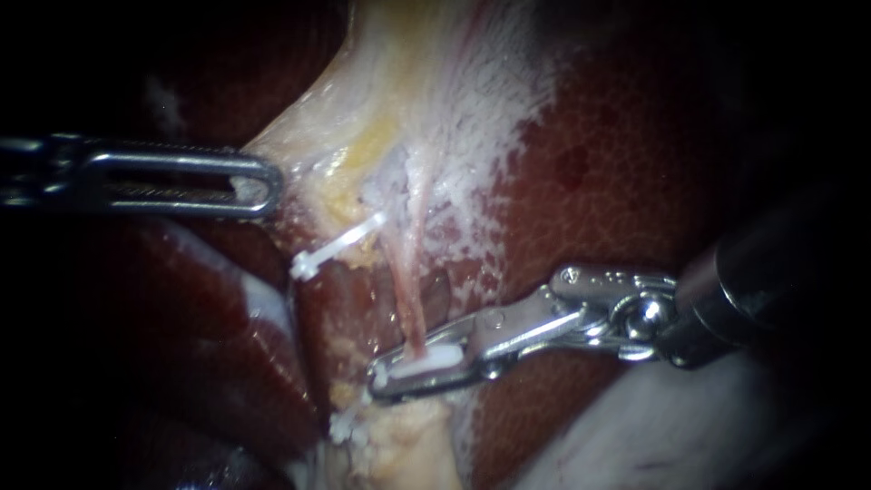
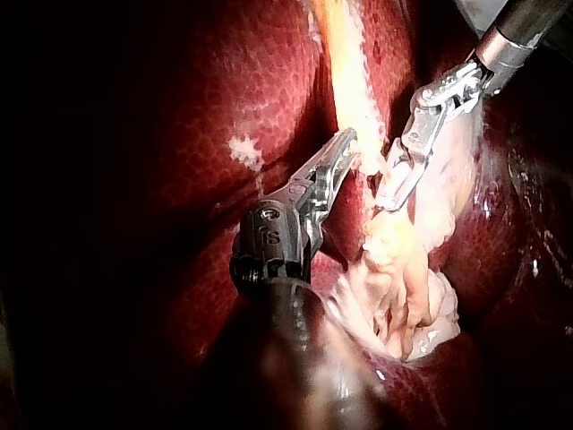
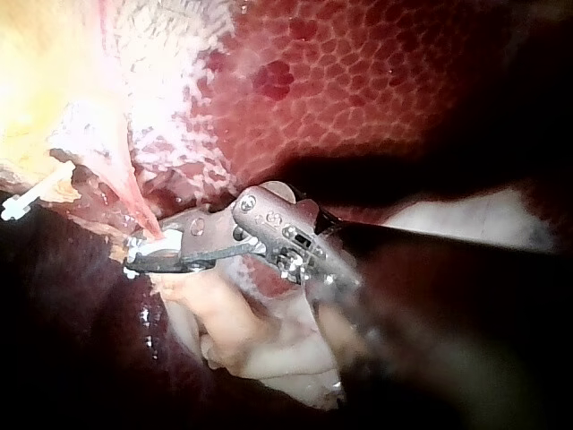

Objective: Going back second clip right tube

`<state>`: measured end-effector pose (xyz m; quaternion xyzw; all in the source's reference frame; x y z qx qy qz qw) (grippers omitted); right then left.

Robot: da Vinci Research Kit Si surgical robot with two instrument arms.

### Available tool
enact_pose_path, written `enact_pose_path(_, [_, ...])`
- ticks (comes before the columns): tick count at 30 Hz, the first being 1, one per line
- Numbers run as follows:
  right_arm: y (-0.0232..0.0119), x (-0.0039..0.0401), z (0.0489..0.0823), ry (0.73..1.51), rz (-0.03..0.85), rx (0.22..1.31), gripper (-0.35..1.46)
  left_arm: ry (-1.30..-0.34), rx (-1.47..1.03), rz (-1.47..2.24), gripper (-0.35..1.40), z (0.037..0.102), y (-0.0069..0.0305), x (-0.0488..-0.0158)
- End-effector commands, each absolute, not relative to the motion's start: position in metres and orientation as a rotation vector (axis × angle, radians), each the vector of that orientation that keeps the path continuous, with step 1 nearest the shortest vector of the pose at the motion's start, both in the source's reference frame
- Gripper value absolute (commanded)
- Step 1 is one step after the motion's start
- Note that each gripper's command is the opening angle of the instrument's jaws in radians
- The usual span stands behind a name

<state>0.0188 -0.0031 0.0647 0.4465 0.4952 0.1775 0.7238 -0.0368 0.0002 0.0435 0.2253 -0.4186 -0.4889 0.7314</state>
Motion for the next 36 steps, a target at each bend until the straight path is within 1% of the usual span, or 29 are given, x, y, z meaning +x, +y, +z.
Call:
enact_pose_path(1, [-0.0031,0.0188,0.0647,1.093,0.392,0.986,-0.35,-0.921,0.496,-1.076,-0.35,0.0435,0.0002,-0.0368])
enact_pose_path(9, [-0.0032,0.0187,0.0646,1.093,0.390,0.986,-0.35,-0.921,0.496,-1.076,-0.35,0.0434,0.0002,-0.0369])
enact_pose_path(12, [-0.0033,0.0186,0.0645,1.093,0.390,0.987,-0.01,-0.921,0.495,-1.076,-0.35,0.0434,0.0001,-0.0368])
enact_pose_path(13, [-0.0033,0.0186,0.0645,1.096,0.385,0.983,0.08,-0.921,0.495,-1.076,-0.35,0.0434,0.0001,-0.0369])
enact_pose_path(16, [-0.0033,0.0186,0.0645,1.115,0.352,0.959,0.27,-0.921,0.495,-1.077,-0.35,0.0434,0.0000,-0.0369])
enact_pose_path(19, [-0.0032,0.0186,0.0645,1.140,0.309,0.928,0.37,-0.921,0.494,-1.077,-0.35,0.0434,0.0000,-0.0369])
enact_pose_path(27, [-0.0028,0.0186,0.0646,1.209,0.211,0.807,0.51,-0.921,0.493,-1.077,-0.35,0.0433,-0.0001,-0.0369])
enact_pose_path(32, [-0.0023,0.0185,0.0649,1.238,0.204,0.702,0.57,-0.921,0.493,-1.078,-0.35,0.0432,-0.0001,-0.0370])
enact_pose_path(36, [-0.0021,0.0183,0.0651,1.245,0.209,0.655,0.59,-0.921,0.493,-1.078,-0.35,0.0432,-0.0001,-0.0370])
